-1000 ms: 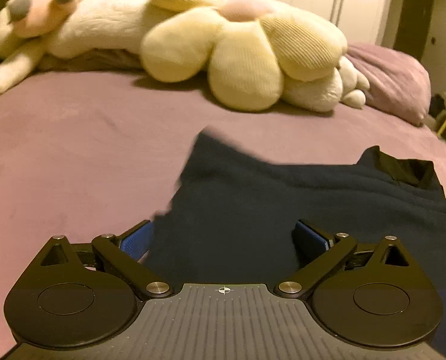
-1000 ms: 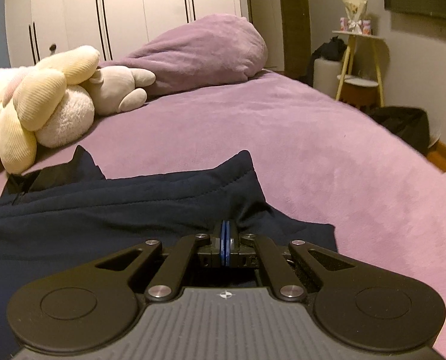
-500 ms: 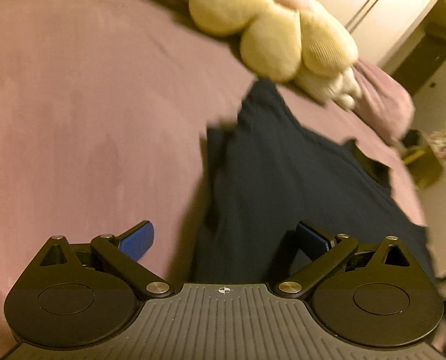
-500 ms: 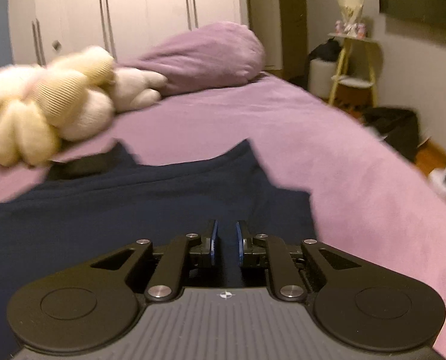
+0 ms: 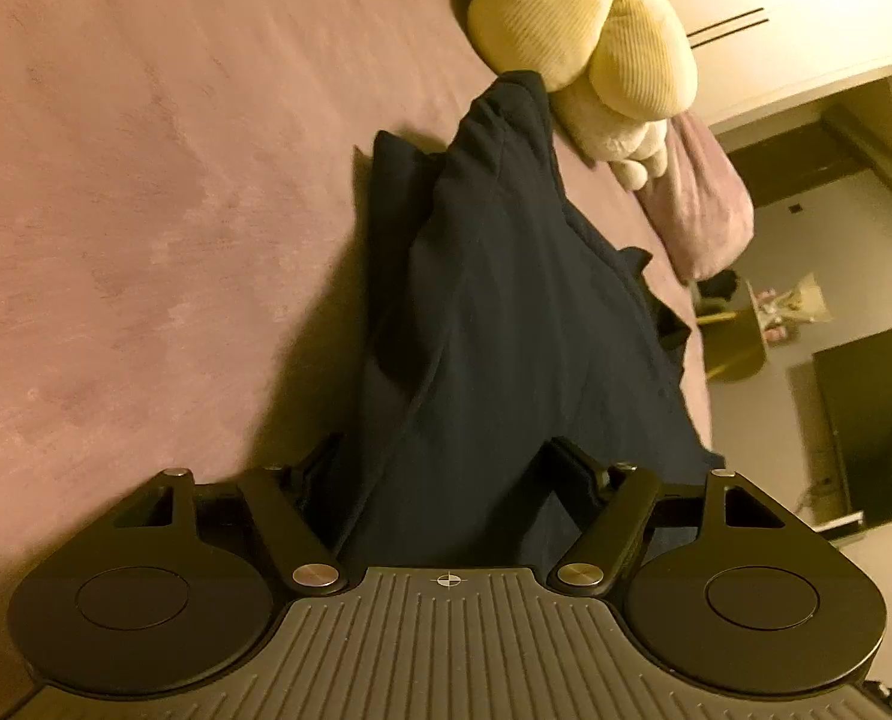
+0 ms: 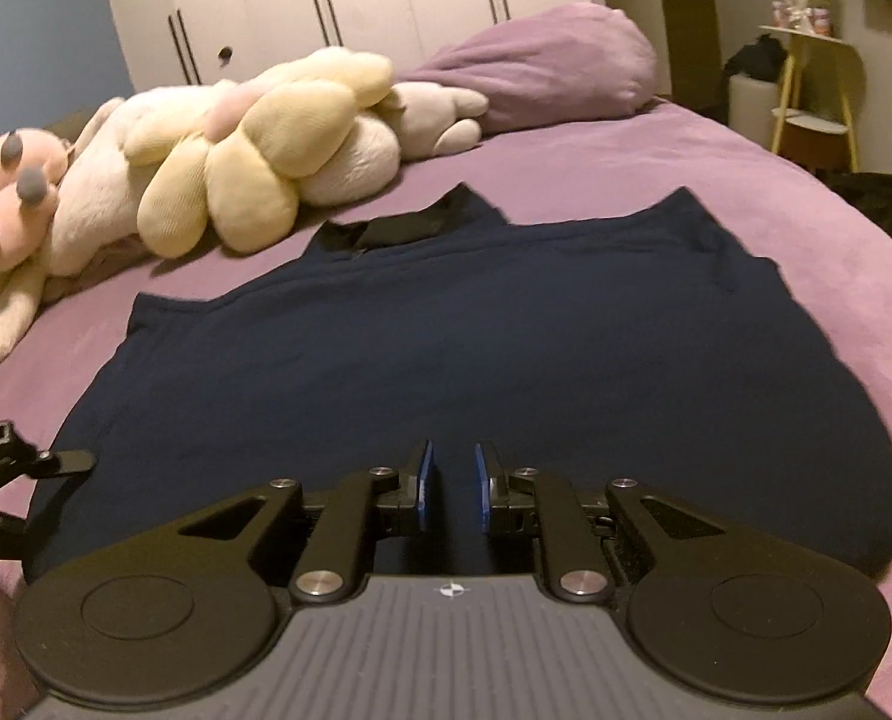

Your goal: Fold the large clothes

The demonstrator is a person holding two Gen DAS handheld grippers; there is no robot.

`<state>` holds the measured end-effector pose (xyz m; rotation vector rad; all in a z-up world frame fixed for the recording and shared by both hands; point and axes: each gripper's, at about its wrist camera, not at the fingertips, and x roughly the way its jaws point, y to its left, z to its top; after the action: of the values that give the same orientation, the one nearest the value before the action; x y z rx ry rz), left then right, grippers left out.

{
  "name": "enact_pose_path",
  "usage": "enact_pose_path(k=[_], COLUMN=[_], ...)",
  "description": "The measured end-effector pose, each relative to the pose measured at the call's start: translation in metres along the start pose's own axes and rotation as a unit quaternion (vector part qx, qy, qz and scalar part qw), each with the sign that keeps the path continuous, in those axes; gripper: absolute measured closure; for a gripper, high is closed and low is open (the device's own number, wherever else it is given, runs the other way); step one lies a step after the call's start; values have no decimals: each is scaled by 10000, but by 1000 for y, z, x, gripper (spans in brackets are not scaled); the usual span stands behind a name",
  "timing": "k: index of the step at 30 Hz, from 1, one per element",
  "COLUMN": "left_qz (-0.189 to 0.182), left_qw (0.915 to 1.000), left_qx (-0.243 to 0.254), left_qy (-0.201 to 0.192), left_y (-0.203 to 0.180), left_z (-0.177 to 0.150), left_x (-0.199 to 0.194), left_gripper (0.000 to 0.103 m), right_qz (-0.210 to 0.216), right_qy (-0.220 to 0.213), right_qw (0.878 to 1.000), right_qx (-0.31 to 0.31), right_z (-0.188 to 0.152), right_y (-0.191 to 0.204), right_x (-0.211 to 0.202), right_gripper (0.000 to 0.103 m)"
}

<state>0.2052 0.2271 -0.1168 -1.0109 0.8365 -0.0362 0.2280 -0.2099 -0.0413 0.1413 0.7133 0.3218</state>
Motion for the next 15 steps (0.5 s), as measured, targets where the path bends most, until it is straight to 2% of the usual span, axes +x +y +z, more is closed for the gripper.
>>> enact_pose_path(k=[4,6,8,12,15], left_qz=[-292,-459,-447,-340,-321], left_qw=[9995,9988,9990,9990,9991], left_qx=[-104,-147,4,267,268], left_qy=[87,63,13,-84,-62], left_y=[6,9,3,-9,-13], left_z=[3,4,4,4,5], left_x=[2,-3,-6,-9,-7], left_gripper=[44,45,45,45,45], right_qz=[92,41,-11,-66,-35], right_qy=[129,184,216,-53,-183], right_qw=[9997,9994,9992,9993,9983], right_qx=[-174,-297,-333,-358,-545], right_z=[-3,-6,-7,-3,-2], right_y=[23,32,36,44,54], right_x=[12,18,22,16,17], right_gripper=[88,88,88,89,89])
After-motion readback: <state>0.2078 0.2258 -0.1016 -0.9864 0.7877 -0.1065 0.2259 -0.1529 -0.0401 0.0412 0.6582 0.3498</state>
